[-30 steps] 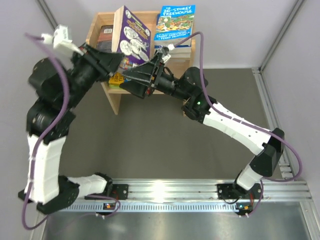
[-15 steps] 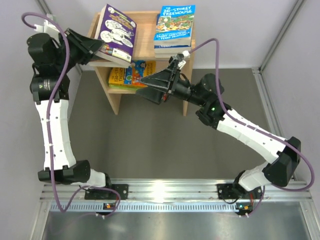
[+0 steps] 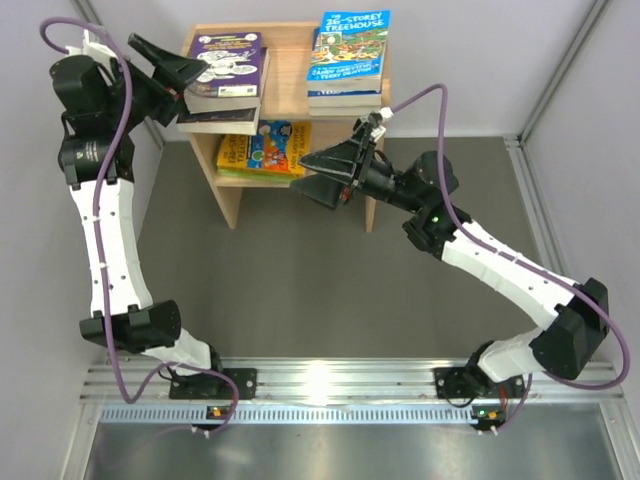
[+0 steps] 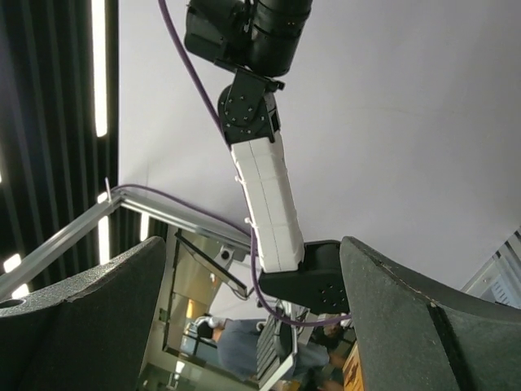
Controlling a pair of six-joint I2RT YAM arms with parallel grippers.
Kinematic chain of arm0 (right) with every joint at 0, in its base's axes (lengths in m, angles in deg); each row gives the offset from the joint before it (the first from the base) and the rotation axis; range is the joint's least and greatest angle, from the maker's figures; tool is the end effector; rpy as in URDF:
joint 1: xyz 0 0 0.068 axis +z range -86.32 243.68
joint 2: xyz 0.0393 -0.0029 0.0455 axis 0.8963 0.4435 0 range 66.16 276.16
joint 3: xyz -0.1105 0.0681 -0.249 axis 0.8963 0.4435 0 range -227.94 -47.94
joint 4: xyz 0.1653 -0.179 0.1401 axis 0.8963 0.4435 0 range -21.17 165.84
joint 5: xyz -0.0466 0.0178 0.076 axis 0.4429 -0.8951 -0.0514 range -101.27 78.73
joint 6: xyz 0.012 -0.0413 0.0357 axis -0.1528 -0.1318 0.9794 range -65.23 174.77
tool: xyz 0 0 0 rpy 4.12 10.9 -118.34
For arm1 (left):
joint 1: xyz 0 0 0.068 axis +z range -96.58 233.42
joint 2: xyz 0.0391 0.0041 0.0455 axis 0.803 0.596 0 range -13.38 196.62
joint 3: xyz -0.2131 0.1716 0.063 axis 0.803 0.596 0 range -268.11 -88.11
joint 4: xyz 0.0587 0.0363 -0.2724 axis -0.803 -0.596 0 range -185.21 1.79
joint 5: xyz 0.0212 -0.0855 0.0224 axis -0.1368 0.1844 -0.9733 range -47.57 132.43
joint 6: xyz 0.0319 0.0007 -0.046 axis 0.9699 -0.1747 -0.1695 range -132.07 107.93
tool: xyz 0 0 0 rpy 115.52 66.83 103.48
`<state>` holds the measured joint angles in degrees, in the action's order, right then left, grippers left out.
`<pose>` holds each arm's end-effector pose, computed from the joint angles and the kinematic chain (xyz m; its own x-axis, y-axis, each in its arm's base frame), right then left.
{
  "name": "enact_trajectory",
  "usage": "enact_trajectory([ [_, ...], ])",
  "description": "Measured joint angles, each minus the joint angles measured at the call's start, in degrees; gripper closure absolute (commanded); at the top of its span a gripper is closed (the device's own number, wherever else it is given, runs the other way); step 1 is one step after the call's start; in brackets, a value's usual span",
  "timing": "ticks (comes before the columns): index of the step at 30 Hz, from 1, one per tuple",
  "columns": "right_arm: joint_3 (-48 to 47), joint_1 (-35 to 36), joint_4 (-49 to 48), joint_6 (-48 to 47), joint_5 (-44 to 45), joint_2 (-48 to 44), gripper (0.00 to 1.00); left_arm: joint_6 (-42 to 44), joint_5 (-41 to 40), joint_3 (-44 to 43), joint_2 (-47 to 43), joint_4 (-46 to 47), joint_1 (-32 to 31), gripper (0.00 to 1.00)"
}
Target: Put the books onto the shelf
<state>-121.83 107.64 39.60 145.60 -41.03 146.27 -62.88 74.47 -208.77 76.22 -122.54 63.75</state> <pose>0.2336 0.2519 0.4546 -0.9355 0.3036 -0.1807 -0.2679 -0.2760 0.9231 0.3199 0.0373 0.5680 -0.3214 -0.7264 -0.6075 0.1898 0.5791 -0.7928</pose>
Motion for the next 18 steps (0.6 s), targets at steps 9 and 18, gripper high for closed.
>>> enact_trajectory([
  [9, 2.3, -3.1, 6.0, -4.8, -2.8, -4.8, 0.13, 3.5, -1.5, 0.0, -1.5, -4.5, 0.7, 0.01],
  [18, -1.2, -5.1, 34.1, -28.9, -2.3, -13.7, 0.06, 19.9, -18.1, 11.8, -13.2, -13.7, -1.0, 0.01],
])
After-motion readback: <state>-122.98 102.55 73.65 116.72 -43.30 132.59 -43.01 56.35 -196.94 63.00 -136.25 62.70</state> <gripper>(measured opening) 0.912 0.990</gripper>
